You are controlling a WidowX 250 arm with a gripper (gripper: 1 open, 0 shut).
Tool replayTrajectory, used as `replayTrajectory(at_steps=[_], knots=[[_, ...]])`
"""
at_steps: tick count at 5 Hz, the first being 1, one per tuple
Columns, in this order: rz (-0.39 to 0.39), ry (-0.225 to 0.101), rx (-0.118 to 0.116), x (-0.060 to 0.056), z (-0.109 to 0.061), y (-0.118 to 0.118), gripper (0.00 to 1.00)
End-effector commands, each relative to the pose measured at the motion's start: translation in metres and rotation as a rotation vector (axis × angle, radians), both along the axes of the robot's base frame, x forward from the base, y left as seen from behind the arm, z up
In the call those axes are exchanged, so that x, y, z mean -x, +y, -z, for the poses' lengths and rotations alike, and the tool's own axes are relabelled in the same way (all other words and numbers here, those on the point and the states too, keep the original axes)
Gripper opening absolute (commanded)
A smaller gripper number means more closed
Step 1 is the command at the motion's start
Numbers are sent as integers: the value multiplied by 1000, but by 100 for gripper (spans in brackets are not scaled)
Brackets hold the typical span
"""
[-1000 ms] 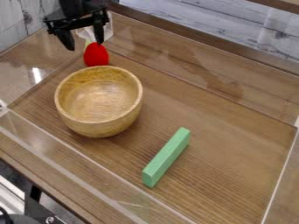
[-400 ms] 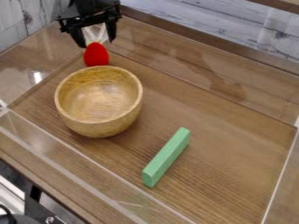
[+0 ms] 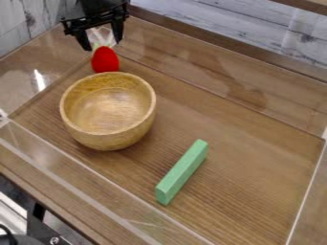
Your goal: Move the red fruit to the left side of the table
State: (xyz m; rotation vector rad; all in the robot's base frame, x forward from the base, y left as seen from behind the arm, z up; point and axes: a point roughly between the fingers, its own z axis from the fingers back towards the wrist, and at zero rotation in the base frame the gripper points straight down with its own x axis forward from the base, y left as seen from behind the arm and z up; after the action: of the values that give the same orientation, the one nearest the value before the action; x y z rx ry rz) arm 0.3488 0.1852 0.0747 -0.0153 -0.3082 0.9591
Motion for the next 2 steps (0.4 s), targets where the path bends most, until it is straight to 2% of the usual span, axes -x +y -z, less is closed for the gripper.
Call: replayTrajectory(at_steps=[1,2], knots=[[-54,-52,-36,-16,-20,0,100],[-5,-52,-39,-13,-12,1,100]])
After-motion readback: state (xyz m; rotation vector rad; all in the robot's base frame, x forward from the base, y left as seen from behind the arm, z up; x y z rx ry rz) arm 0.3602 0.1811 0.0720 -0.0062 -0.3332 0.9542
